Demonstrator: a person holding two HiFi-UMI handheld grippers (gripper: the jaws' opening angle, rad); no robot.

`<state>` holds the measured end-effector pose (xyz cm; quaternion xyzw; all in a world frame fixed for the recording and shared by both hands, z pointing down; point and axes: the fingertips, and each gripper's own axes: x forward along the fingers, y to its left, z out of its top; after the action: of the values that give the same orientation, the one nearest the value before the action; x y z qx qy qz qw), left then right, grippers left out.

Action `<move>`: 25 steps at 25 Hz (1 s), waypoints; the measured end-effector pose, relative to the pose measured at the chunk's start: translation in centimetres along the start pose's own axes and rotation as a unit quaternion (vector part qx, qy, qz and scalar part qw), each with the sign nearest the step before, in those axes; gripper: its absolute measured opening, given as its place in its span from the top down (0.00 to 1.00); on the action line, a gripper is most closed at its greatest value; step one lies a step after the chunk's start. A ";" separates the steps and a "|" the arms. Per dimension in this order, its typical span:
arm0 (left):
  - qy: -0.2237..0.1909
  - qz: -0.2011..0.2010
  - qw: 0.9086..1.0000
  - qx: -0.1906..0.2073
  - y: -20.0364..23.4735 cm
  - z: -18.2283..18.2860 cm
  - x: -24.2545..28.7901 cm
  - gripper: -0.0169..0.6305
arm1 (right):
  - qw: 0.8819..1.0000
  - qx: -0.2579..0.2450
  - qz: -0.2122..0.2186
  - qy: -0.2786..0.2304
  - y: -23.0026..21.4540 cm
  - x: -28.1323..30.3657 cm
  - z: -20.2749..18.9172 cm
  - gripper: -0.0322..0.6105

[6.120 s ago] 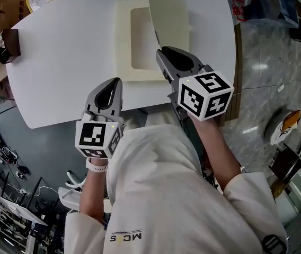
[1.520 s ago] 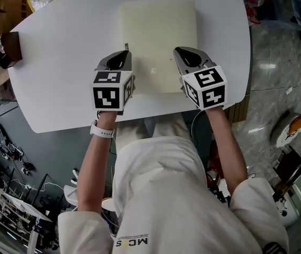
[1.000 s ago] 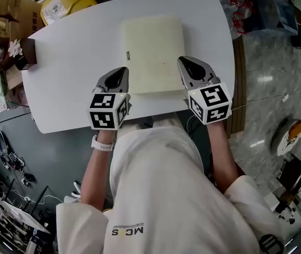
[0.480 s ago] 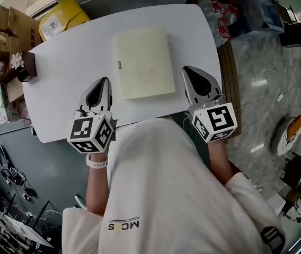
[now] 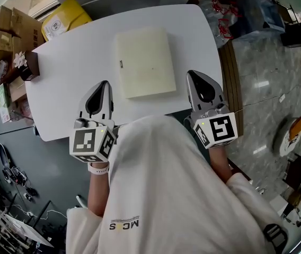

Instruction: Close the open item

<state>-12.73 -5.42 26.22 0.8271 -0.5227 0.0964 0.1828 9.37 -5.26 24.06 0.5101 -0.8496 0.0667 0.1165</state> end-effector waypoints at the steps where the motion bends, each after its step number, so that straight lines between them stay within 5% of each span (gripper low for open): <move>1: -0.002 -0.002 1.000 0.002 -0.2 0.0 0.0 0.94 | 1.000 -0.003 0.002 0.001 0.1 0.0 -0.1 0.93; 25: 0.004 -0.001 1.000 0.012 -0.5 -1.3 -1.2 0.94 | 0.999 -0.034 0.020 0.006 3.1 -0.2 -0.4 0.93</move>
<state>-12.79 -3.70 26.93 0.8294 -0.5198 0.1060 0.1753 6.72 -3.54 24.40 0.4882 -0.8608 0.0436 0.1373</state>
